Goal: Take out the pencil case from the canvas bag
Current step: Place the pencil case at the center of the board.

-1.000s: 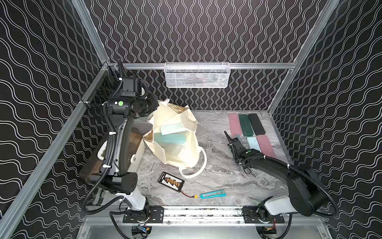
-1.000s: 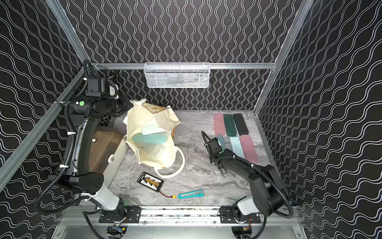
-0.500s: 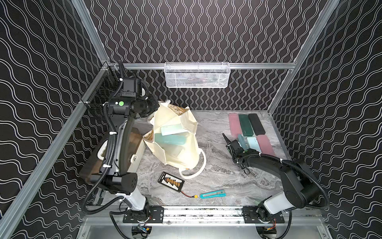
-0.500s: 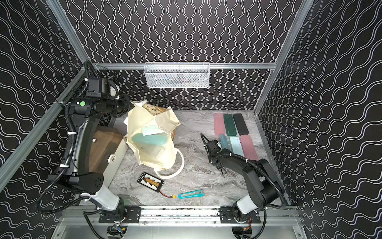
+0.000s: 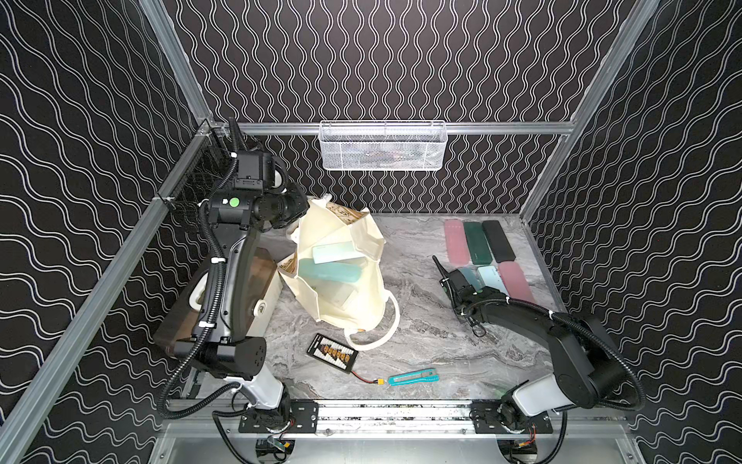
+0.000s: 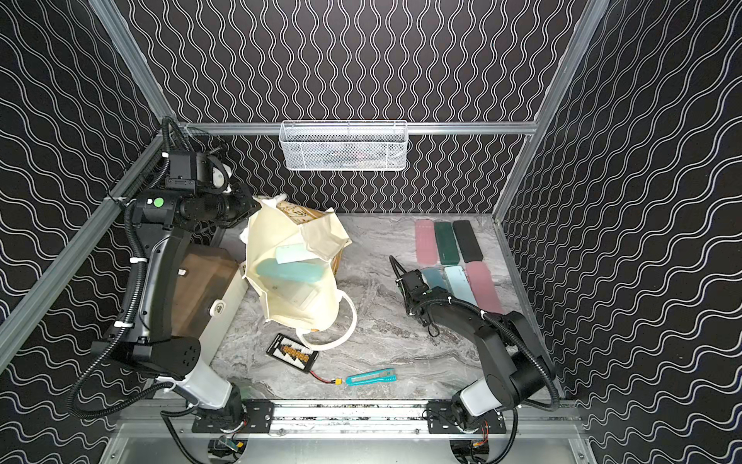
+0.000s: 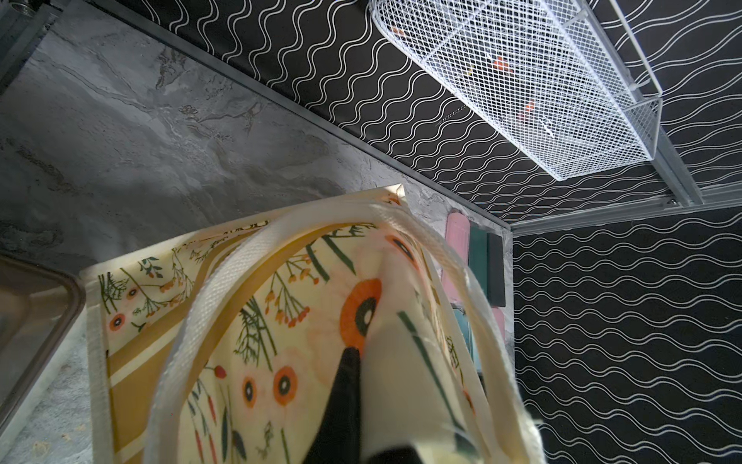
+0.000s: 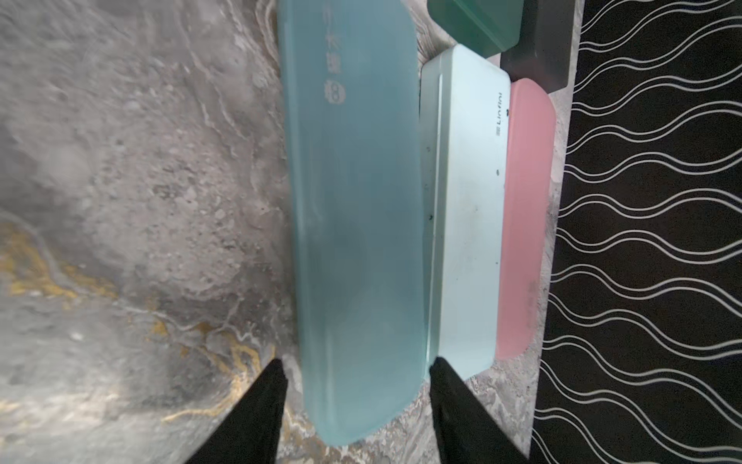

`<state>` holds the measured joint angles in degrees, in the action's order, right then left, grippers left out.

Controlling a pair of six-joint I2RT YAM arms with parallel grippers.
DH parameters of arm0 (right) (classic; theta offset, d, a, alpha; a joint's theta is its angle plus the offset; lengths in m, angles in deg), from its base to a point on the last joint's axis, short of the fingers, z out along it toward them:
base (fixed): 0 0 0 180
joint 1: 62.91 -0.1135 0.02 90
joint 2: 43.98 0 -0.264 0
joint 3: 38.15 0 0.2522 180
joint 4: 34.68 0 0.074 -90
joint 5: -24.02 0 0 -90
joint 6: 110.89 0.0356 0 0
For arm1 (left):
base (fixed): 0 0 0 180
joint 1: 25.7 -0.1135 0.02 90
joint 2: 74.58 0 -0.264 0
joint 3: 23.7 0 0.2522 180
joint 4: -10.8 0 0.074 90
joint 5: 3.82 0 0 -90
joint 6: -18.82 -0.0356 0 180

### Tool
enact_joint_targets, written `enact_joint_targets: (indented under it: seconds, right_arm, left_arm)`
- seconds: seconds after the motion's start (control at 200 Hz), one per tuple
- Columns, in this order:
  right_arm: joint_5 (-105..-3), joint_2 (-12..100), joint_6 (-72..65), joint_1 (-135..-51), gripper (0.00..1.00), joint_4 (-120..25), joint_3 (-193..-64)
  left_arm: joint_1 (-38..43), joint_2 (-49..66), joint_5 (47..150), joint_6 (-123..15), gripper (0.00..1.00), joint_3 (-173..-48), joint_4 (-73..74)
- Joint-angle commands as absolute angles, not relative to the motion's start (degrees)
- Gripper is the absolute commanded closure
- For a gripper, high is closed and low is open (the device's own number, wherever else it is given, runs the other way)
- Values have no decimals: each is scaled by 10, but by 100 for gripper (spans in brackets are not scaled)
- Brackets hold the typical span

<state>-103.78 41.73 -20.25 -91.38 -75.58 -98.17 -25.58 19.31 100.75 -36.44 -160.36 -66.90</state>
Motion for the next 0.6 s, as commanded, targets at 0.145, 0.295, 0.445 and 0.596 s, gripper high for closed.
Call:
enact_joint_targets:
  seconds: [0.145,0.295,0.445,0.596]
  right_arm:
    - [-926,320,-145,-910,32,-752,-1008]
    - [-849,248,-119,-909,20,-694,-992]
    - [-805,244,-113,-910,8,-723,-1040]
    - [-828,246,-113,-914,9,-768,-1093]
  left_arm:
    - [-257,185,1108,-388,100,-1590,-559]
    - [-257,197,1161,-386,100,-1585,-508]
    - [-257,201,1180,-385,100,-1574,-468]
    - [-257,197,1204,-367,100,-1540,-407]
